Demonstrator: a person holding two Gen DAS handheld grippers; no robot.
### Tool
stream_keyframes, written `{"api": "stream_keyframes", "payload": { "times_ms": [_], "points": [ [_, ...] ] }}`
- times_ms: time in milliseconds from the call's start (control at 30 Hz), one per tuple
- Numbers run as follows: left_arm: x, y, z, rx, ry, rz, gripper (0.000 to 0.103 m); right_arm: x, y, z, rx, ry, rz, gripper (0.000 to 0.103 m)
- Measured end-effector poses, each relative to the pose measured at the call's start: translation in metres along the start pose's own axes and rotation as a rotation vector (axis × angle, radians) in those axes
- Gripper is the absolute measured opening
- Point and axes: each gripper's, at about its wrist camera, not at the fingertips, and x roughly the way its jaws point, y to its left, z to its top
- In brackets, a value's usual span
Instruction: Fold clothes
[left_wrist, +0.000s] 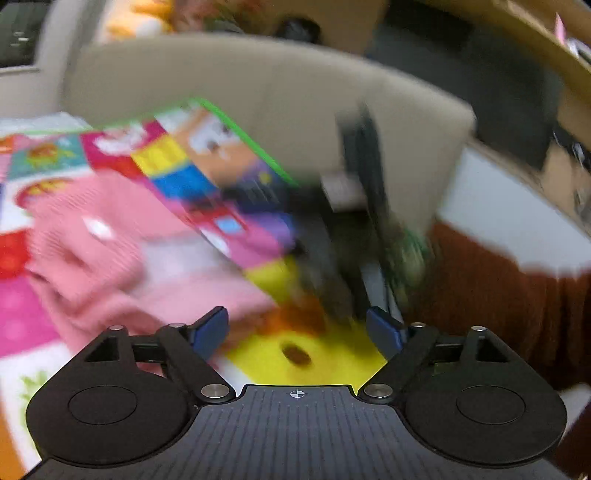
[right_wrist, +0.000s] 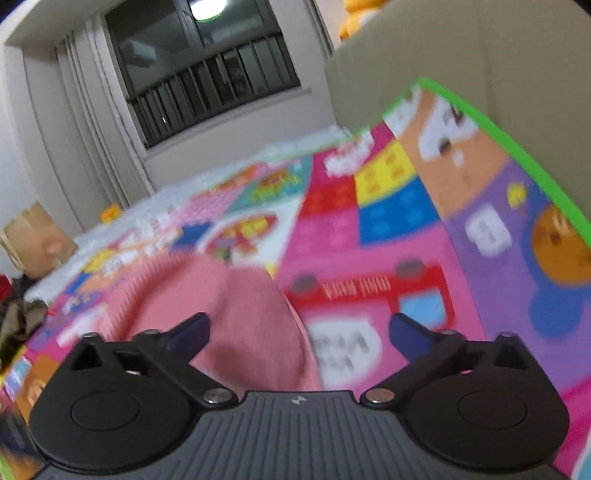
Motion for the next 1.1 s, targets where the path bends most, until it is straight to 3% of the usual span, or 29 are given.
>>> {"api": "stream_keyframes", "payload": {
  "times_ms": [67, 167, 267, 467, 733, 1100],
  "points": [
    [0.001, 0.017, 0.004, -0.021, -0.042, 0.149, 0.098, 0.001, -0.009, -0.015, 0.022, 0.029, -0.016, 0.103],
    [0.003, 0.043, 0.008, -0.050, -0.102, 0.385, 0.099, 0.001, -0.015, -0.022, 0.085, 0.025, -0.013, 0.103],
    [0.028, 0.072, -0.008, -0.085, -0.042, 0.472, 0.099, 0.000, -0.020, -0.027, 0.142, 0.008, -0.001, 0.103],
    [0.034, 0.098, -0.031, -0.200, -0.022, 0.458, 0.101, -0.001, -0.013, -0.038, 0.087, -0.034, -0.009, 0.103],
    [0.040, 0.100, -0.025, -0.186, -0.030, 0.477, 0.101, -0.003, -0.004, -0.041, 0.049, -0.067, -0.053, 0.103],
    [0.028, 0.088, -0.032, -0.167, -0.026, 0.506, 0.101, -0.012, 0.032, -0.060, -0.097, -0.023, -0.175, 0.103]
  ]
}}
